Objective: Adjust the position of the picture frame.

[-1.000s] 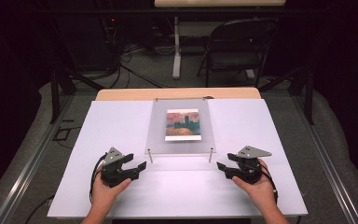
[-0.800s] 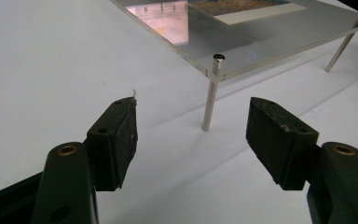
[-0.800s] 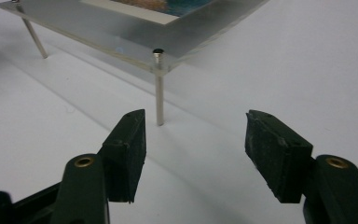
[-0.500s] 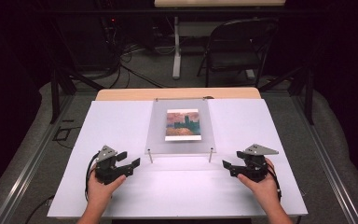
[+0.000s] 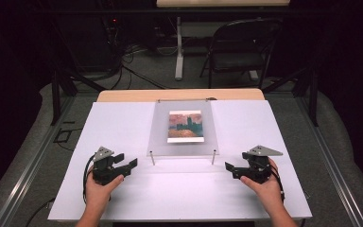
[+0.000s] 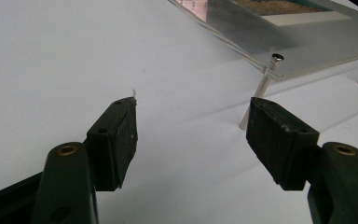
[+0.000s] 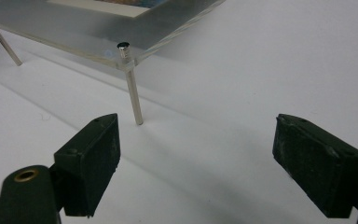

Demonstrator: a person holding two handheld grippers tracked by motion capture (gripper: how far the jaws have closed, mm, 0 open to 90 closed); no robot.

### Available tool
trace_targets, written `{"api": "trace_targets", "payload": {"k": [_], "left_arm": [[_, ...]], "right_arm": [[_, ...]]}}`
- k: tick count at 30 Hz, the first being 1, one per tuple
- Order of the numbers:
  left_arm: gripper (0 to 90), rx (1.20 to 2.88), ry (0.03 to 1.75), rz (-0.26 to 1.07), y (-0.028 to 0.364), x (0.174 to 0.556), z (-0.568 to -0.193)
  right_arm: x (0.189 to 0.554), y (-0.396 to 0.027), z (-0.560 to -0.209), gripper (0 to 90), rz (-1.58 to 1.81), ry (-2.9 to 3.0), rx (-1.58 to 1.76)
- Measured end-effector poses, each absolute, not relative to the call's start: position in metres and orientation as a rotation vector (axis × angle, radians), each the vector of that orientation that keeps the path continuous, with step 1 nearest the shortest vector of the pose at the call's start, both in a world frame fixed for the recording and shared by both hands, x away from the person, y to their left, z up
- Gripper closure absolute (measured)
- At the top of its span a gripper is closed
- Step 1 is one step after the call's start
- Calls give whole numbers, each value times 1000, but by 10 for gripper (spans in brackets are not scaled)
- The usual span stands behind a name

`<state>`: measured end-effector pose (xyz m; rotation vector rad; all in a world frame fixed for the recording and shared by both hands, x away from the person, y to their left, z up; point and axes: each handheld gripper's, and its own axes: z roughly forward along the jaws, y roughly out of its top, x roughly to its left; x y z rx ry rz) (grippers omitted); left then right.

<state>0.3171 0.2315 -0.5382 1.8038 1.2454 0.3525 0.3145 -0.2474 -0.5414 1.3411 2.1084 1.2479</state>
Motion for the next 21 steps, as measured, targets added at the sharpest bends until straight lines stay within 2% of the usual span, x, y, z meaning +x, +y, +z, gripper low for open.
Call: {"api": "trace_targets", "payload": {"k": [7,9,14,17,21], "left_arm": [[343,1806,1257,290,229,328,-531],[343,1800,1249,309,229,329,-529],[342,1822,1240,378,226,337,-518],[359,1817,1281,345,226,344,-511],[331,1800,1289,341,227,356,-504]], "right_arm": [[320,-242,-534,142,1202,2102,1338],[321,-242,-532,144,1207,2103,1323],[327,-242,-524,217,1218,2094,1291],[333,-243,-520,278,1240,2090,1309],[345,-240,-517,287,1187,2122,1330]]}}
